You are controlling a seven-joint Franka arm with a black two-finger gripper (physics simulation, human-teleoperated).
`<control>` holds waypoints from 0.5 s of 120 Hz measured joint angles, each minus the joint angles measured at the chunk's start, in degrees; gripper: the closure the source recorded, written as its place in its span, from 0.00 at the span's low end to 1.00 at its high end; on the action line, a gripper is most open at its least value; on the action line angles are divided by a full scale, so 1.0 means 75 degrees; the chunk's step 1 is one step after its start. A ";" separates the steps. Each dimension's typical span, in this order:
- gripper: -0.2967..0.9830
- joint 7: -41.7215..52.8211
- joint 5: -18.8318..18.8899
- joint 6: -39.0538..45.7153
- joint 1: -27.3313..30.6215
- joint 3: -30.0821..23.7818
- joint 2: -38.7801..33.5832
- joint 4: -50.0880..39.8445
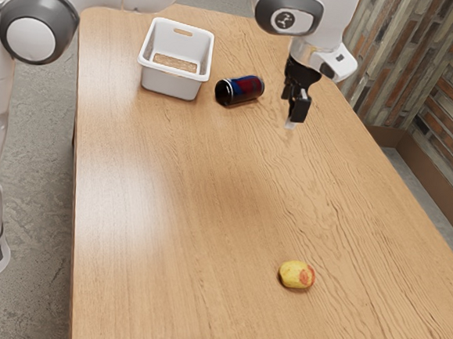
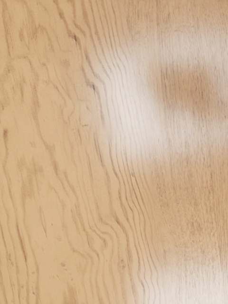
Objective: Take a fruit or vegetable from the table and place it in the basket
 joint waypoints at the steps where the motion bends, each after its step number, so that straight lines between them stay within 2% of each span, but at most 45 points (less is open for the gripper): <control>1: 0.23 0.0003 -0.0002 0.0001 0.0005 0.0003 0.0024 0.0000; 17: 0.23 0.0059 -0.0019 0.0017 0.0078 0.0000 0.0248 -0.0025; 35: 0.23 0.0110 -0.0740 -0.0127 0.0042 0.0022 0.0348 -0.0094; 52: 0.23 0.0121 -0.1035 -0.0232 -0.0217 -0.0025 0.0536 -0.0205; 60: 0.23 0.0121 -0.1036 -0.0081 -0.0351 -0.0319 0.0642 -0.0355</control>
